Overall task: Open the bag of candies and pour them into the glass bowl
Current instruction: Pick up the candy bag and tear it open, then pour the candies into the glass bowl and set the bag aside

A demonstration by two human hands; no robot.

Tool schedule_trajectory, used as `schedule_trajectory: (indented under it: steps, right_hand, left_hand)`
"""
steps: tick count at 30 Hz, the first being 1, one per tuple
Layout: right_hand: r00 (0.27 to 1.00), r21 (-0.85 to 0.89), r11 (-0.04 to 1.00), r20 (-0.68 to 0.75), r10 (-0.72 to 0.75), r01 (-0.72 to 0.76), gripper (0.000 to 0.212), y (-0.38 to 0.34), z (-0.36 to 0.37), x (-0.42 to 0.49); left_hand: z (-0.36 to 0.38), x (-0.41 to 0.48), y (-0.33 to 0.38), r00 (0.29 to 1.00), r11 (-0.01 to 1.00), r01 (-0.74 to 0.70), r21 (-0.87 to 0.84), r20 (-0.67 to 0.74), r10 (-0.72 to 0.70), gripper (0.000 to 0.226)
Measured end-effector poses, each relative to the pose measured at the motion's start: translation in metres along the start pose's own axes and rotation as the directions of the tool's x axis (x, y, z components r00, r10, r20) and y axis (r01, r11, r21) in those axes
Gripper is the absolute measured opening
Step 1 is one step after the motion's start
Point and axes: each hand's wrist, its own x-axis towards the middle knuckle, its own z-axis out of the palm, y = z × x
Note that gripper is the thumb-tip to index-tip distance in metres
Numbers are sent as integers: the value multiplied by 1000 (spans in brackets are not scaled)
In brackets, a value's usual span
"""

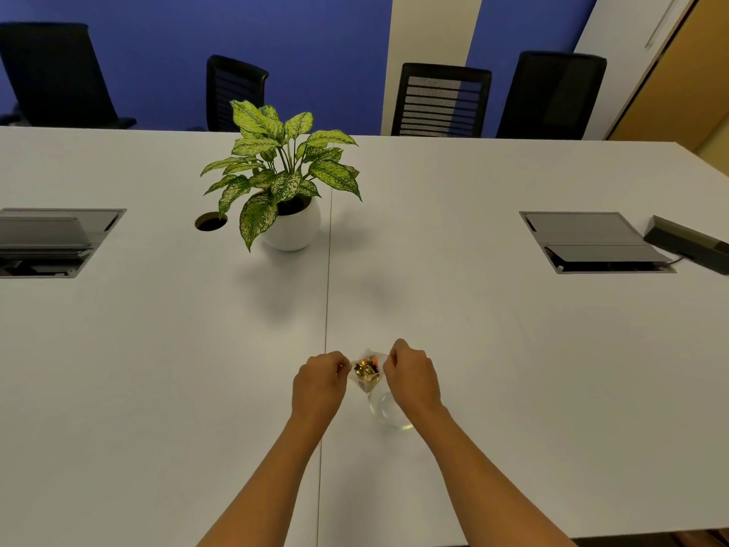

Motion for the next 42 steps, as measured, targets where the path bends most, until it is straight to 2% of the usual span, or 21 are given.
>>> schedule_trajectory:
  steps: [3, 6, 9, 12, 14, 15, 16, 18, 20, 23, 25, 27, 29, 31, 34, 38, 42]
  right_hand:
    - [999, 139, 990, 46, 27, -33, 15, -1, -9, 3]
    - [994, 230, 972, 101, 31, -54, 11, -4, -20, 7]
    - [982, 366, 929, 188, -14, -57, 10, -14, -35, 10]
    - [949, 611, 778, 309, -67, -145, 11, -24, -51, 12]
    - [933, 719, 670, 342, -107, -187, 12, -26, -60, 13]
    - [934, 738, 647, 339, -113, -189, 12, -25, -62, 13]
    - [940, 736, 652, 326, -103, -184, 12, -23, -63, 14]
    - [951, 705, 684, 305, -54, -187, 12, -17, -59, 15]
    - [952, 688, 688, 305, 14, -231, 13, -7, -50, 17]
    - [954, 659, 707, 290, 79, -259, 9, 12, -36, 17]
    - [958, 640, 726, 274, 90, -251, 8, 22, -28, 14]
    - [960, 644, 716, 240, 148, -271, 20, 32, -19, 11]
    - [949, 658, 683, 221, 227, -317, 20, 38, -13, 9]
    - [923, 676, 629, 261, 283, -384, 14, 42, -10, 7]
    - [908, 677, 605, 315, 277, -420, 30, 45, -8, 5]
    - [929, 691, 621, 280, 243, -370, 9, 54, 0, 1]
    - [920, 666, 635, 283, 270, -391, 10, 65, 13, 1]
  left_hand:
    - [-8, 4, -9, 999, 970, 52, -236, -3, -54, 22]
    - [-13, 6, -13, 975, 841, 207, -499, 41, -216, 37]
    - [-10, 8, -11, 892, 649, 449, -614, 265, -365, 54]
    - [-9, 10, -8, 741, 331, 662, -672, 521, -424, 78]
    - [-8, 9, -11, 691, 74, 696, -714, 639, -339, 89]
    - [-7, 7, -13, 695, -28, 692, -721, 676, -246, 94]
    - [-7, 6, -15, 709, -99, 683, -723, 690, -146, 97]
    - [-9, 3, -15, 737, -160, 666, -728, 675, -4, 99]
    - [-12, 2, -8, 744, -105, 666, -739, 667, 25, 90]
    - [-10, 1, -2, 780, 204, 622, -756, 621, -76, 65]
    - [-6, -1, -1, 810, 335, 576, -746, 576, -110, 55]
    - [-2, -4, -1, 826, 392, 551, -737, 547, -133, 52]
    - [2, -5, 0, 840, 445, 529, -723, 520, -154, 51]
    - [6, -6, 1, 848, 493, 511, -704, 506, -157, 51]
    - [15, -7, -1, 861, 549, 475, -688, 492, -129, 42]
    - [23, -7, -4, 865, 583, 451, -676, 493, -96, 26]
    - [28, -8, -7, 874, 622, 429, -655, 475, -103, 32]
